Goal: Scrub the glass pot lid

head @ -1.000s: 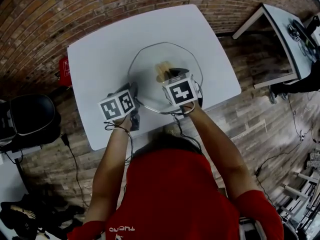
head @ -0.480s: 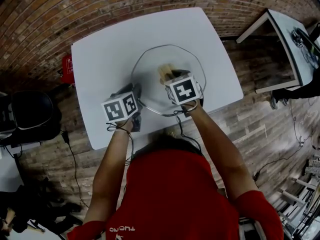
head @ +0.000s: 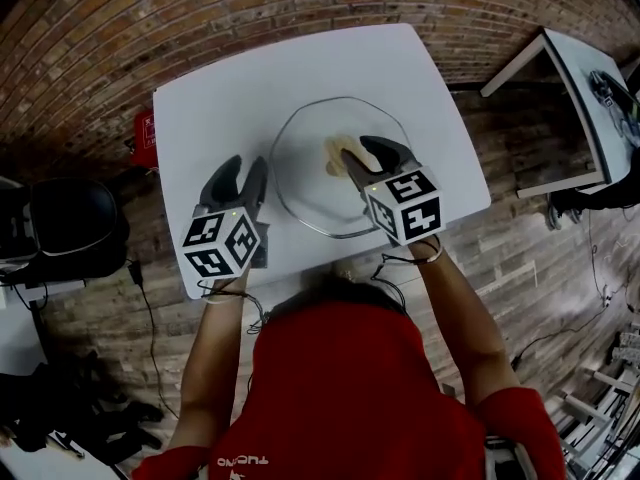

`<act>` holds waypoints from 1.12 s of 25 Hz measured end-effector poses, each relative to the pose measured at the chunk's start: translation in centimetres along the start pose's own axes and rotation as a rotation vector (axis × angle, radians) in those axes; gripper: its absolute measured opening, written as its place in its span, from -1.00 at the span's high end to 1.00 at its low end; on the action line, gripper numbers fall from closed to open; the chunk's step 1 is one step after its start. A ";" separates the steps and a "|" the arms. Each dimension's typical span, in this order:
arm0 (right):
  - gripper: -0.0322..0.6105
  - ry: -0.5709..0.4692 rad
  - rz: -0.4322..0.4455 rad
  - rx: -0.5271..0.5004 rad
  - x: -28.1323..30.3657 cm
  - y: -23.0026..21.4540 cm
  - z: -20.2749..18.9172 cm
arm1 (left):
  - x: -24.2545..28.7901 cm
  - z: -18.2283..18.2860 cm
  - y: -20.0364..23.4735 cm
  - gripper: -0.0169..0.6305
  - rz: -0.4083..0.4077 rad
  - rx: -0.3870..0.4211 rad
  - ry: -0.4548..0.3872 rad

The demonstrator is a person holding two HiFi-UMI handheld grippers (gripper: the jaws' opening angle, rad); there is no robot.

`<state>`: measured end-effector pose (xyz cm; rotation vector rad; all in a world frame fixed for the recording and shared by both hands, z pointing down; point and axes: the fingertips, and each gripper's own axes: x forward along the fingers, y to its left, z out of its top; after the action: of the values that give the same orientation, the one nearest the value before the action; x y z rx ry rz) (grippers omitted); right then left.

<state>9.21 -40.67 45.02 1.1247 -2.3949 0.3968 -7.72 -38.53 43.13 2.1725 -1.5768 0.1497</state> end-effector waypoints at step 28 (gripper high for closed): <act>0.81 -0.581 0.170 -0.243 -10.0 7.6 11.8 | -5.3 9.7 -15.0 0.90 -0.238 0.300 -0.341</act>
<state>5.47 -34.66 29.33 1.0265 -2.9472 -0.2030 2.72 -34.23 28.27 2.7188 -1.5298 -0.0687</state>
